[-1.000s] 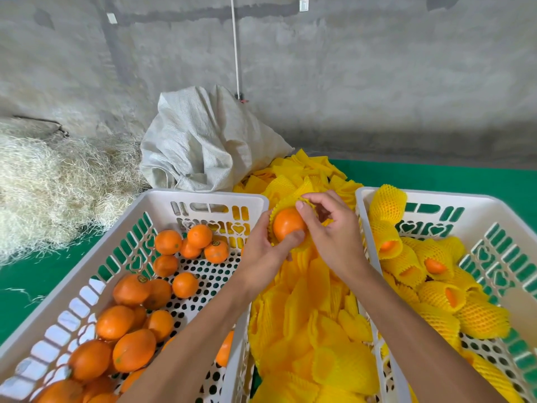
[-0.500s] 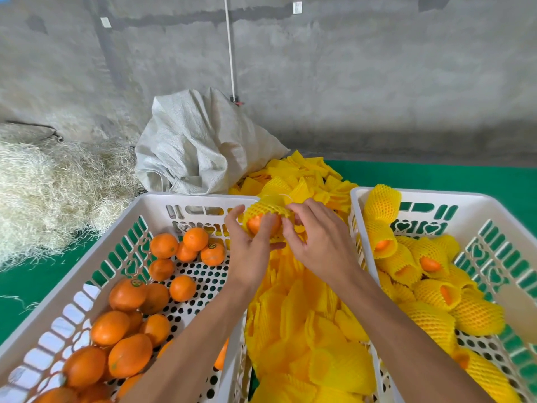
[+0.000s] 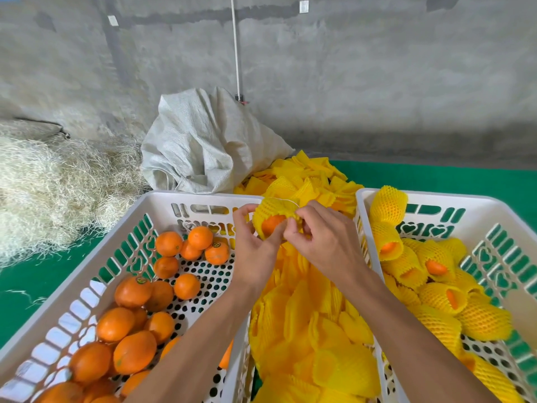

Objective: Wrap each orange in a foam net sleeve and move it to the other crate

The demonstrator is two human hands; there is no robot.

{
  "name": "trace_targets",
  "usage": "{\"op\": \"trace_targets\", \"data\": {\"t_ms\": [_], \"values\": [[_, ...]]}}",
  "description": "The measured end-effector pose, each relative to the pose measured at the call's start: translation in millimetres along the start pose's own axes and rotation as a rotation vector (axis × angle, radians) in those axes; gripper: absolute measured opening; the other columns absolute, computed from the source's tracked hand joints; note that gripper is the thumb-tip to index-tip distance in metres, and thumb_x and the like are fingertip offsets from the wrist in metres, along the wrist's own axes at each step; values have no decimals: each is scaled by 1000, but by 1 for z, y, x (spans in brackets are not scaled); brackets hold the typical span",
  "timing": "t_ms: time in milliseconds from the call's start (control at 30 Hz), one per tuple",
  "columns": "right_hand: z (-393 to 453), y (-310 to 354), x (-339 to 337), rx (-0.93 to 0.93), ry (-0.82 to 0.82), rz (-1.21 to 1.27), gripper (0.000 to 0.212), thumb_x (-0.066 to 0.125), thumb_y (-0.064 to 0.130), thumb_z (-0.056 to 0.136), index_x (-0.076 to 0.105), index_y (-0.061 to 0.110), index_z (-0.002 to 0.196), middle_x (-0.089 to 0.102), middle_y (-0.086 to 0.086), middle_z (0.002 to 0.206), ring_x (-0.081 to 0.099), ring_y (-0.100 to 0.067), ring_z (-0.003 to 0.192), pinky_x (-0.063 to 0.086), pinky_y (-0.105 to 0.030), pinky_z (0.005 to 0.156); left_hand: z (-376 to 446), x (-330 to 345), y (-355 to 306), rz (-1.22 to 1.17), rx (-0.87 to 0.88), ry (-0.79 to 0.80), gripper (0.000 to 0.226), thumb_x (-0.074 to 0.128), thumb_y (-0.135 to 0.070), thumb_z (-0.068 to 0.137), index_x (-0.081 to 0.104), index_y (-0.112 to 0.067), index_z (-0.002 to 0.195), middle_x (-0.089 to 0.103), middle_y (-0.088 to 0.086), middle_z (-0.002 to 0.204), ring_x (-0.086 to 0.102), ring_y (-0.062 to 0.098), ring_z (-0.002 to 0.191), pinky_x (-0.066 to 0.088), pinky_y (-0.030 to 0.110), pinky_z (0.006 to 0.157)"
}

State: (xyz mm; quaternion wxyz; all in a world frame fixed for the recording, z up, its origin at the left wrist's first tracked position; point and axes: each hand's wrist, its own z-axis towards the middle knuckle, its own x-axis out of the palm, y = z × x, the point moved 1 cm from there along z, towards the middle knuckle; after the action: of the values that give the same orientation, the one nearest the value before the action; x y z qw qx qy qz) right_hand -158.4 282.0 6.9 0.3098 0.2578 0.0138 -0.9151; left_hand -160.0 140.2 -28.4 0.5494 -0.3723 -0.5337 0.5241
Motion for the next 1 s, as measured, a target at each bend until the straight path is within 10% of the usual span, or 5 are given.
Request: {"op": "trace_targets", "data": {"t_ms": [300,433,700,867,1000], "values": [[-8,2,2,232,212,75,33,69,32,91,65,15,119,70,4,99,65,-14,73,47,-24,57,3,0,-3,28,-128,-88,90,78,-58,75,50,3,136,70,21,112,74,25,95,62,46,82],[-6,-1,0,199,220,110,43,64,45,89,64,20,124,71,10,101,64,-7,72,50,-23,59,-1,1,-3,28,-159,-89,85,74,-68,72,49,-11,131,77,0,101,76,17,94,63,33,74],[-8,1,6,53,-67,123,9,67,14,86,71,6,86,65,0,66,55,-18,49,48,-32,43,-4,4,-6,21,-126,-128,53,78,-37,93,46,-15,128,76,-6,85,75,9,77,64,36,72],[-11,6,3,168,145,102,40,50,47,97,72,15,106,75,7,84,68,-11,63,47,-23,52,-6,2,-5,21,-8,-148,44,70,-8,98,41,-19,129,68,8,100,68,5,71,55,21,61],[-8,3,7,455,273,94,77,29,79,91,64,22,129,76,2,110,73,-21,92,54,-33,72,-9,4,-4,175,146,38,63,67,-3,99,37,-19,152,58,0,142,65,4,118,57,28,94]]}}
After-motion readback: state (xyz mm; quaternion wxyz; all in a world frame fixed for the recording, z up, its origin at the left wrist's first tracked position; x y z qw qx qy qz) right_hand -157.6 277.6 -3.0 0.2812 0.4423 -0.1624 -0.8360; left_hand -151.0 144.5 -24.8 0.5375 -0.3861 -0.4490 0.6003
